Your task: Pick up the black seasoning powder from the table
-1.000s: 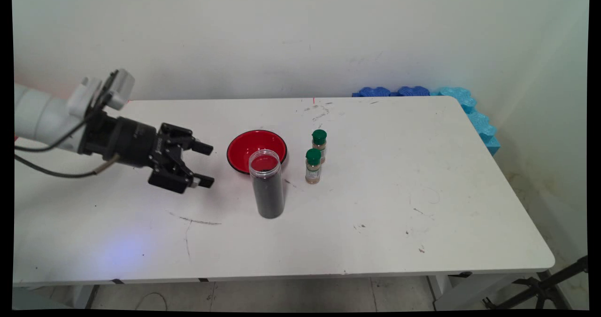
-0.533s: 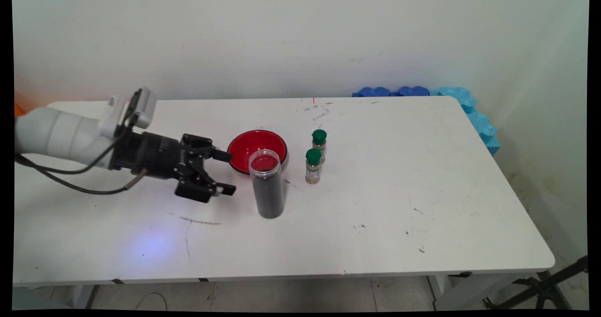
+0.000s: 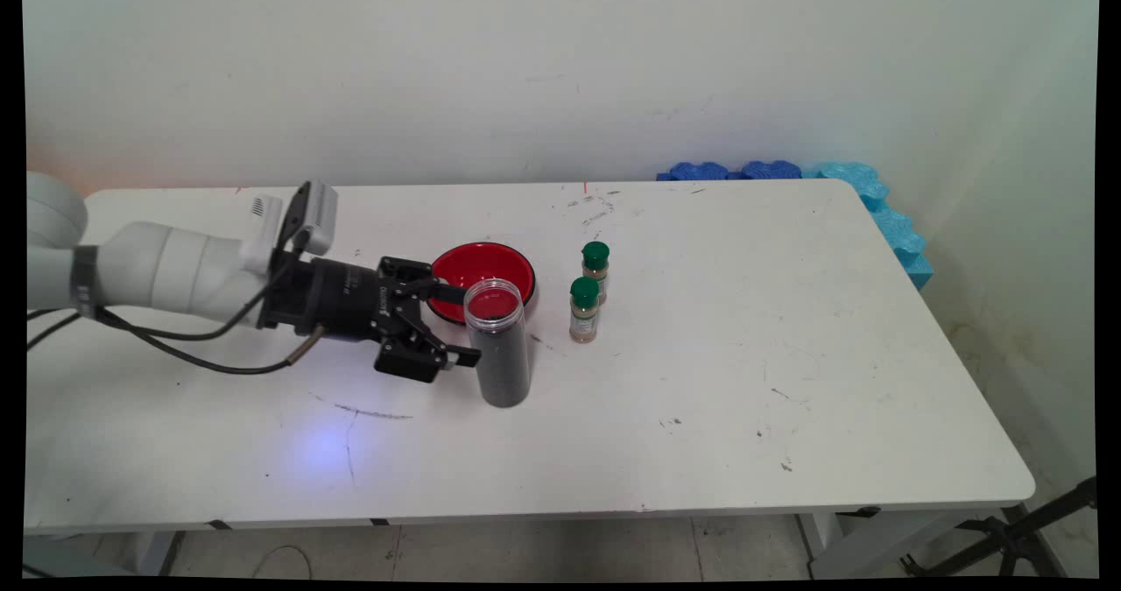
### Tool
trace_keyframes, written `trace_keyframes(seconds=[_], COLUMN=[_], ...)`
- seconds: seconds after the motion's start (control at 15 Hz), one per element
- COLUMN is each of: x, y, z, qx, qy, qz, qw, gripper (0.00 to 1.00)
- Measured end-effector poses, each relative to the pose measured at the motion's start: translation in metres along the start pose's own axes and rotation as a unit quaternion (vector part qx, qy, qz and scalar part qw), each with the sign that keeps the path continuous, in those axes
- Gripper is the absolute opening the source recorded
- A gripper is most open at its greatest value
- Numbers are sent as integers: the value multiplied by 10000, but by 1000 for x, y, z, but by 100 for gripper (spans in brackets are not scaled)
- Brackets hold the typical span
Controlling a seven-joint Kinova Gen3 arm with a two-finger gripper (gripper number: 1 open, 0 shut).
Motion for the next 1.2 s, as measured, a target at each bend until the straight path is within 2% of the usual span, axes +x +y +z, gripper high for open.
trace_keyframes(seconds=[1.07, 1.13, 1.2], x=[1, 1, 1], y=[-4, -4, -4], z=[44, 45, 46], qx=[139, 135, 128], qy=[11, 5, -10], qz=[225, 228, 238], qw=[9997, 9996, 9996], gripper=[100, 0, 0])
